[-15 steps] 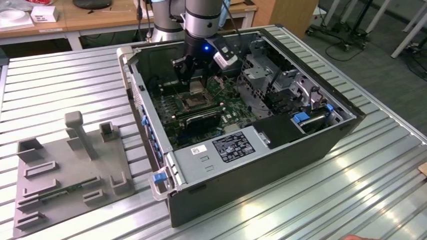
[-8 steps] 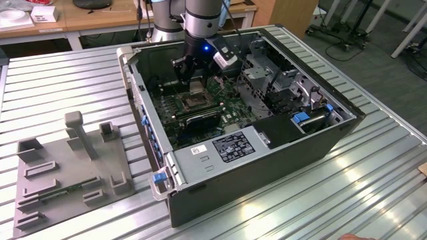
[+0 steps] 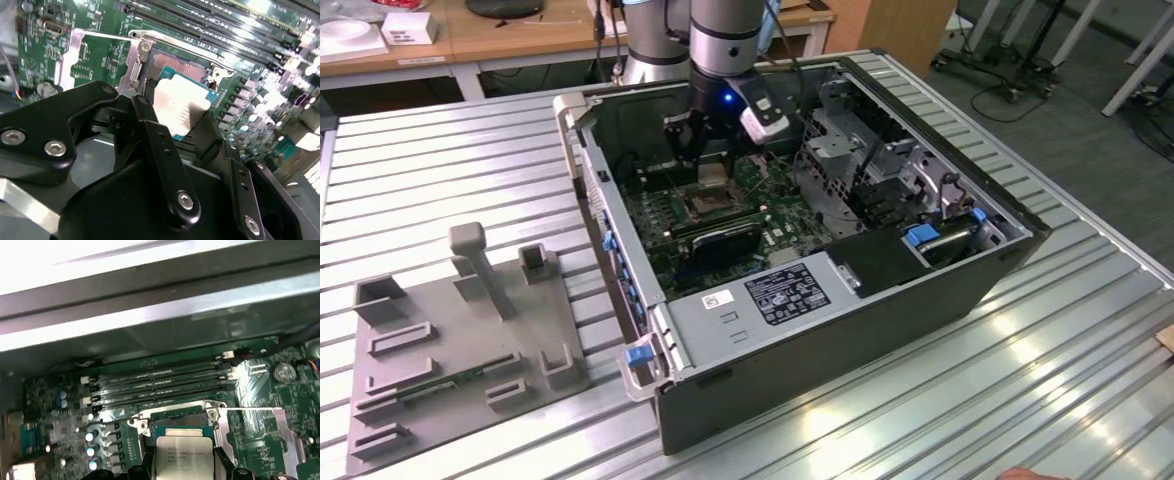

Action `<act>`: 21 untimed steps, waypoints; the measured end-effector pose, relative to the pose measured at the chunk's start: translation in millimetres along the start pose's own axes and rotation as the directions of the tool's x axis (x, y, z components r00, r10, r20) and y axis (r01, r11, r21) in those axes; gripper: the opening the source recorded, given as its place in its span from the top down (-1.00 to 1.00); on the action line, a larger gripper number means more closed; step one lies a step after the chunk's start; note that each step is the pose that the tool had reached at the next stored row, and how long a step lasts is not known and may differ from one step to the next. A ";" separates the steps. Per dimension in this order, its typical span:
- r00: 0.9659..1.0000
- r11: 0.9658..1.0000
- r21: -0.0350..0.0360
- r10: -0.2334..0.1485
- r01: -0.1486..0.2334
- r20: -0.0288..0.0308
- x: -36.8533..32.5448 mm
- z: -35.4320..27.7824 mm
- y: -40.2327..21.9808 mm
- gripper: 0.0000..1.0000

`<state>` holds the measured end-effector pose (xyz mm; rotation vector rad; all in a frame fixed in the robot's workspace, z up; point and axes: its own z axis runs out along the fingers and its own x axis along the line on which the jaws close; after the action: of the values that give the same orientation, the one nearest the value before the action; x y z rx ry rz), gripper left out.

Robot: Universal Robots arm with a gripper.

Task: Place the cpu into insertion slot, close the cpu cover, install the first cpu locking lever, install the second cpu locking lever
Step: 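Place the cpu into insertion slot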

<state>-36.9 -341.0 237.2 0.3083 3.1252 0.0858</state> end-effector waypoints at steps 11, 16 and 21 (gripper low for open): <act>0.980 0.980 -0.002 0.198 -0.198 0.011 0.0 0.9 0.0 -0.08; 0.958 0.958 -0.004 0.285 -0.285 0.015 0.0 1.3 -0.1 -0.08; 0.928 0.929 -0.006 0.371 -0.371 0.020 0.0 1.7 -0.1 -0.08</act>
<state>-36.9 -341.0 235.5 0.8915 3.0004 0.0840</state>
